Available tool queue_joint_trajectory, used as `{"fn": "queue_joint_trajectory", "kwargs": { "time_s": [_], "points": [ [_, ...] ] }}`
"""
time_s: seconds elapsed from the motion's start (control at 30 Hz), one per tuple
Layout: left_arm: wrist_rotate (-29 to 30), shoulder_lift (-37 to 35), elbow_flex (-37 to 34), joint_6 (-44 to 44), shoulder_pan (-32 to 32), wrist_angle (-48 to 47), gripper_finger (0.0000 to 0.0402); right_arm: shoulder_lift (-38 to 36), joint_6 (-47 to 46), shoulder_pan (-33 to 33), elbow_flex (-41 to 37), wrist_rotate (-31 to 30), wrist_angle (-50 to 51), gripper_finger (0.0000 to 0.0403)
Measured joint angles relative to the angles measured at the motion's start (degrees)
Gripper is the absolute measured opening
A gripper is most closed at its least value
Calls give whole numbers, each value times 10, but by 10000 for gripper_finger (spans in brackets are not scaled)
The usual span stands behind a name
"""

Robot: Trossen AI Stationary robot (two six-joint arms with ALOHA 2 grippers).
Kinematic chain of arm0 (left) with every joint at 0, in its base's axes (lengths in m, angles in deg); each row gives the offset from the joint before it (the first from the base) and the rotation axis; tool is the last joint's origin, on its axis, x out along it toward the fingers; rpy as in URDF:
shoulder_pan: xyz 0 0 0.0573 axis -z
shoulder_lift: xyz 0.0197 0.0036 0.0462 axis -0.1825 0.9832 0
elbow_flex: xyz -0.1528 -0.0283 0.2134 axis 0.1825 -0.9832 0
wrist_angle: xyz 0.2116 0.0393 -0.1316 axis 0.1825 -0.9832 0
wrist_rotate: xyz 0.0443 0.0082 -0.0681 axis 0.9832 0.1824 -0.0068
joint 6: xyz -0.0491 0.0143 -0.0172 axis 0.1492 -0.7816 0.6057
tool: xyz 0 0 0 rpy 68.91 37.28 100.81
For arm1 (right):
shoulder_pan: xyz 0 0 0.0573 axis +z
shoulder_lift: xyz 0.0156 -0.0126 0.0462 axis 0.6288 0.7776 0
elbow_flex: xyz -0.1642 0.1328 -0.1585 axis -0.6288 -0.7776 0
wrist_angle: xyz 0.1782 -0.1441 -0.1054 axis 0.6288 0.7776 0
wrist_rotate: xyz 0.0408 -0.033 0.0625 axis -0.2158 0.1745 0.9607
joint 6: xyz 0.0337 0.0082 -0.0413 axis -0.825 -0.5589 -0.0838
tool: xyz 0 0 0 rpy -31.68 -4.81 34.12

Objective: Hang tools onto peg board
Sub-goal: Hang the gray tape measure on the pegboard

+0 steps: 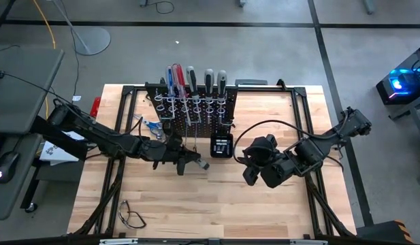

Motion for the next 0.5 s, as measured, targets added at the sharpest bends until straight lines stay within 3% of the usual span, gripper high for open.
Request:
{"fn": "queue_joint_trajectory", "kwargs": {
  "time_s": [0.27,0.5],
  "points": [
    [8,0,0,9,-5,5,0,0,3,0,0,0,-16,133],
    [-32,0,0,-11,0,30,0,0,6,0,0,0,-17,133]
  ]
}}
